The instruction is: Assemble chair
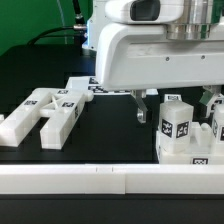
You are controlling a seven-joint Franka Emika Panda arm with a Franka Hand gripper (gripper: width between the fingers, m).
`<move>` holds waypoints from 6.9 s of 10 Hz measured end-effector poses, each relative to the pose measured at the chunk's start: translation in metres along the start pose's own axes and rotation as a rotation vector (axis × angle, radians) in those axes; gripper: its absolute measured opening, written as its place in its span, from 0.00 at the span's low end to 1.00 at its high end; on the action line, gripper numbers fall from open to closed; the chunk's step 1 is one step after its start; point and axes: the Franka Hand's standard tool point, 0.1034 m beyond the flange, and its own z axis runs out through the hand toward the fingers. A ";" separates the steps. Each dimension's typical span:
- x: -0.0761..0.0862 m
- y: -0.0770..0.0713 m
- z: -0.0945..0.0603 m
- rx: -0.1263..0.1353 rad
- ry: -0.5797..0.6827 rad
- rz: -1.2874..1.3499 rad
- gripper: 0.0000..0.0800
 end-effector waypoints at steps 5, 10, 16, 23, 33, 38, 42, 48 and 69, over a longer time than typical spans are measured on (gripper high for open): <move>0.000 0.000 0.000 -0.001 -0.001 -0.003 0.44; 0.000 0.002 0.002 0.005 0.007 0.292 0.36; 0.002 -0.007 0.003 0.023 -0.002 0.935 0.36; 0.002 -0.008 0.004 0.034 -0.010 1.339 0.46; 0.002 -0.004 0.003 0.030 0.004 0.655 0.81; 0.001 0.000 0.003 0.022 0.007 0.336 0.81; 0.002 0.001 0.003 0.011 0.008 0.078 0.81; 0.001 0.003 0.003 0.007 0.007 -0.037 0.36; 0.005 -0.008 0.006 0.018 -0.003 0.855 0.77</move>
Offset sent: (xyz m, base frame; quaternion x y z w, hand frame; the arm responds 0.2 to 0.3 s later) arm 0.0000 0.0000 0.0000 0.0000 0.0000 0.0000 1.0000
